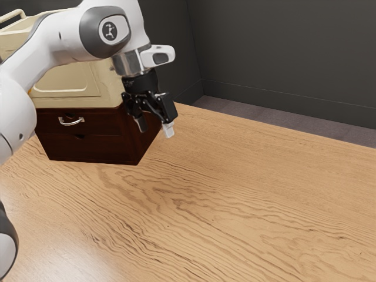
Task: Pull the drawer handle with one arm to open the drawer
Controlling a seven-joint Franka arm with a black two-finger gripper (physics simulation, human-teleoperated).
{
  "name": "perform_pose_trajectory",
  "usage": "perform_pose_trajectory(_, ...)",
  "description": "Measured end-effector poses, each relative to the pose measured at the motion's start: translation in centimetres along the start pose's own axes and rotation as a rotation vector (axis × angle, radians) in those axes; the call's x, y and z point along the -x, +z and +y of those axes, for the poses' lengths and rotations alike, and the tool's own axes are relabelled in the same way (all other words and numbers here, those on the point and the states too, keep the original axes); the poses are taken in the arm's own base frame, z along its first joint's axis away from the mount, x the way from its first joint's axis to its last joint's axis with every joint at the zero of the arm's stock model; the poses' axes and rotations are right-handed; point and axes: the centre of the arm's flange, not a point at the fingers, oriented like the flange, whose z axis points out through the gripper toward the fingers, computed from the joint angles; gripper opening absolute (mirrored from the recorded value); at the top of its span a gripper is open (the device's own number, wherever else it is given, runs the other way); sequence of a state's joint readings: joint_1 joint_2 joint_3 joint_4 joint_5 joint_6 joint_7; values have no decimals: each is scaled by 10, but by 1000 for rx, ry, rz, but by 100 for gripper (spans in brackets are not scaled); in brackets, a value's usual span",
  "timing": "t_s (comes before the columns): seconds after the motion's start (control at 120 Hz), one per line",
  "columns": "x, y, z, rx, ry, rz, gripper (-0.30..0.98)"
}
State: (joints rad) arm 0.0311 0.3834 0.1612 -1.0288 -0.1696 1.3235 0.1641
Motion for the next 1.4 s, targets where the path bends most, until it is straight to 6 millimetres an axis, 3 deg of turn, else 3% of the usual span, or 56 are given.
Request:
perform_pose_trajectory(0.15, 7, -9, -2, -10, -56, 4, 69)
perform_pose_trajectory(0.208, 40, -64, 2, -14, -70, 99, 68)
perform_pose_trajectory(0.275, 116, -152, -13, -34, -85, 260, 68)
perform_pose_trajectory(0.3, 140, -171, -25, -48, -71, 292, 68)
perform_pose_trajectory(0.333, 162, -182, -48, -66, -57, 300, 68)
perform_pose_trajectory(0.45, 195, -156, -161, -151, -74, 166, 68)
perform_pose_trajectory(0.5, 192, -136, -196, -244, -57, 47, 69)
perform_pose_trajectory(0.533, 175, -124, -189, -291, 17, -17, 69)
perform_pose_trajectory(0.583, 166, -126, -153, -324, 150, -45, 69)
perform_pose_trajectory(0.617, 182, -126, -129, -337, 215, -61, 68)
perform_pose_trajectory(0.658, 224, -107, -106, -323, 286, -72, 68)
perform_pose_trajectory(0.692, 261, -84, -129, -292, 268, -77, 68)
perform_pose_trajectory(0.725, 283, -60, -149, -264, 263, -76, 68)
perform_pose_trajectory(0.808, 305, -20, -188, -227, 296, -35, 68)
perform_pose_trajectory(0.883, 295, 0, -213, -223, 364, -1, 69)
perform_pose_trajectory(1.05, 265, 22, -252, -246, 508, 25, 69)
perform_pose_trajectory(1.4, 241, 20, -270, -373, 750, 78, 69)
